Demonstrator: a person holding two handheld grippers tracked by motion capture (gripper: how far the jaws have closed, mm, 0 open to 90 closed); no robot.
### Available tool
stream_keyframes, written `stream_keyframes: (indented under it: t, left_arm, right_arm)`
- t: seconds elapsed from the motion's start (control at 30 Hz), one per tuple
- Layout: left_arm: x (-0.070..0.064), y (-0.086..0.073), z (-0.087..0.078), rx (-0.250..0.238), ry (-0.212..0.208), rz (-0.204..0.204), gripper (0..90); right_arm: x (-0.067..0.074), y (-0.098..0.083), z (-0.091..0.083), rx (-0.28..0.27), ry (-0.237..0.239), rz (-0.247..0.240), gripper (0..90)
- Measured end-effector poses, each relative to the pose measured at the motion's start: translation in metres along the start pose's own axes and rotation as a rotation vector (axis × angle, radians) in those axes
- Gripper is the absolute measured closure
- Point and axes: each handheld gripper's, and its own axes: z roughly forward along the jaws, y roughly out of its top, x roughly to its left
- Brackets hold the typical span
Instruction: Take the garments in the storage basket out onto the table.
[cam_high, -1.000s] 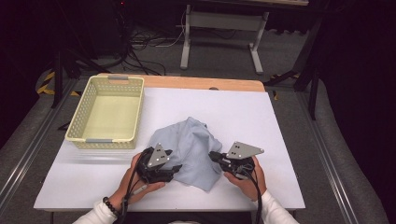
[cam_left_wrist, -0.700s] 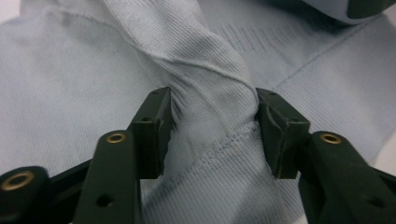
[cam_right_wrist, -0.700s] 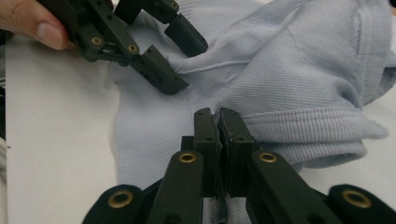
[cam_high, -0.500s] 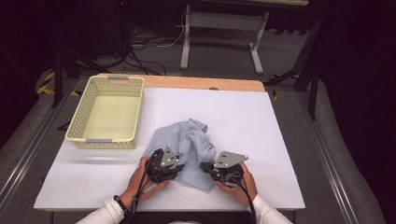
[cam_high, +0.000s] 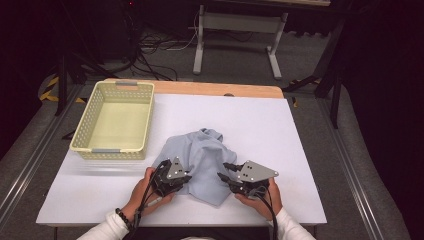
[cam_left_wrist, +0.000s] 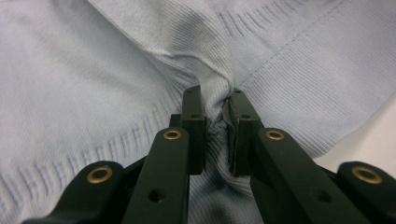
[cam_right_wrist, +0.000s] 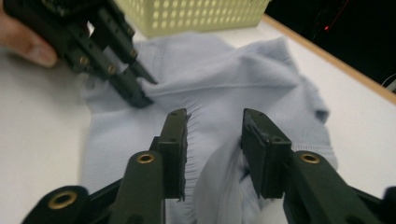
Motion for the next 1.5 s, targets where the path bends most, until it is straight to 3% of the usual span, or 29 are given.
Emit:
stream_keyframes:
  t: [0.2,0.27,0.33,0.47,0.6,0.63,0.87,1.0,1.07,1.1,1.13,1.2,1.27,1.37,1.5]
  left_arm:
    - [0.002,-0.007,-0.009,0.012,-0.007,0.015,80.1]
    - [0.003,-0.010,-0.011,0.010,-0.015,0.013,80.0]
    - [0.004,-0.012,-0.014,0.011,-0.018,0.015,80.0]
    - [0.004,-0.013,-0.015,0.018,-0.021,0.035,79.9]
    - [0.005,-0.015,-0.017,0.023,-0.026,0.039,79.9]
    - [0.005,-0.015,-0.017,0.024,-0.029,0.037,79.8]
    - [0.007,-0.017,-0.019,0.026,-0.037,0.037,79.8]
    - [0.007,-0.017,-0.017,0.029,-0.037,0.035,79.7]
    - [0.006,-0.017,-0.017,0.027,-0.035,0.032,79.7]
    - [0.006,-0.017,-0.017,0.028,-0.035,0.032,79.7]
    - [0.006,-0.017,-0.017,0.029,-0.034,0.032,79.7]
    - [0.006,-0.017,-0.017,0.028,-0.035,0.029,79.7]
    - [0.007,-0.017,-0.016,0.024,-0.042,0.023,79.7]
    - [0.008,-0.017,-0.016,0.022,-0.048,0.013,79.6]
    - [0.007,-0.017,-0.015,0.022,-0.045,0.009,79.5]
  right_arm:
    - [-0.015,0.010,-0.027,-0.142,-0.082,0.044,54.0]
    - [-0.025,0.011,-0.038,-0.178,-0.136,0.072,53.5]
    - [-0.029,0.010,-0.040,-0.190,-0.148,0.092,52.9]
    - [-0.043,0.002,-0.031,-0.109,-0.189,0.126,51.0]
    - [-0.053,-0.012,-0.005,0.014,-0.177,0.157,47.7]
    - [-0.054,-0.016,0.005,0.042,-0.162,0.145,47.2]
    - [-0.053,-0.024,0.026,0.103,-0.112,0.151,45.2]
    - [-0.056,-0.026,0.034,0.127,-0.106,0.154,45.3]
    - [-0.059,-0.027,0.039,0.146,-0.123,0.145,47.3]
    - [-0.062,-0.028,0.043,0.176,-0.166,0.124,48.8]
    - [-0.066,-0.030,0.045,0.197,-0.180,0.128,49.0]
    - [-0.073,-0.034,0.049,0.184,-0.149,0.168,48.5]
    - [-0.076,-0.033,0.053,0.183,-0.126,0.164,48.1]
    - [-0.074,-0.028,0.054,0.128,-0.087,0.163,49.7]
    - [-0.070,-0.021,0.055,0.107,-0.092,0.106,64.9]
